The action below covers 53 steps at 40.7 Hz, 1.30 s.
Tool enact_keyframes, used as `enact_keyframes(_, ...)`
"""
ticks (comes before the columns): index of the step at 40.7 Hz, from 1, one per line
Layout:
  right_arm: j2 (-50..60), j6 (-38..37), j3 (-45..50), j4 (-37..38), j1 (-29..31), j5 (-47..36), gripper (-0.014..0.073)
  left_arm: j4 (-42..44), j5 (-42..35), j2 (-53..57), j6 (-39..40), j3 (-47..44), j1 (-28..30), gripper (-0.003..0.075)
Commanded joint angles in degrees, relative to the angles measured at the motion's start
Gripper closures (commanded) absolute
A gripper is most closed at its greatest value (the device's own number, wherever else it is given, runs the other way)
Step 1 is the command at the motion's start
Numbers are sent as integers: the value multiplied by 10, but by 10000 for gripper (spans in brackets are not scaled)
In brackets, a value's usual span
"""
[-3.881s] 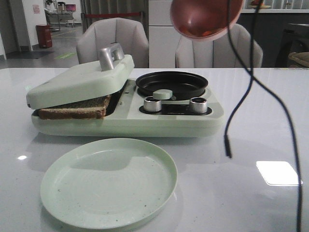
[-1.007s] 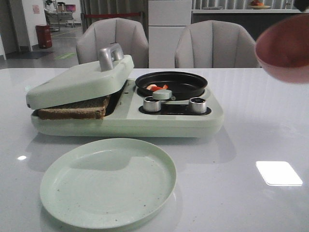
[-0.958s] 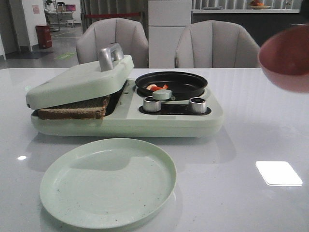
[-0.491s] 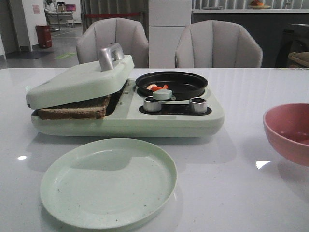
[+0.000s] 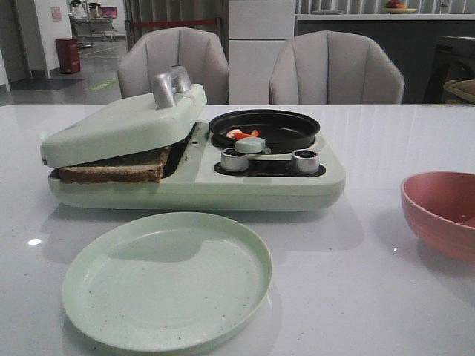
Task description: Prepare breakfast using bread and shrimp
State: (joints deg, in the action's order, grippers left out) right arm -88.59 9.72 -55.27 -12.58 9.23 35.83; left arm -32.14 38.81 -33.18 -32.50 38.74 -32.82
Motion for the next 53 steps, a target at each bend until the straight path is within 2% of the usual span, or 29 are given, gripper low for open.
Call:
enact_keyframes(1, 90, 8, -13, -2, -25, -15, 163, -15, -37, -1, -2, 16, -3, 620)
enact_keyframes(10, 228, 8, -11, 14, -151, 27, 190, -15, -37, -1, -2, 16, -3, 620)
enact_keyframes(14, 274, 5, -11, 37, -216, 76, 236, -15, -37, -1, -2, 16, -3, 620)
enact_keyframes(19, 314, -38, -5, 66, -251, 151, 258, -15, -37, -1, -2, 16, -3, 620)
enact_keyframes(27, 414, -121, 59, 133, -254, 176, 258, -15, -37, -1, -2, 16, -3, 620)
enact_keyframes(42, 592, -122, 167, 134, -254, 172, 267, -15, -37, -1, -2, 16, -3, 620)
enact_keyframes(44, 606, -122, 174, 134, -254, 168, 303, -15, -37, -1, -2, 16, -3, 620)
enact_keyframes(53, 629, -122, 186, 134, -254, 156, 562, -15, -40, -1, -2, 16, -3, 620)
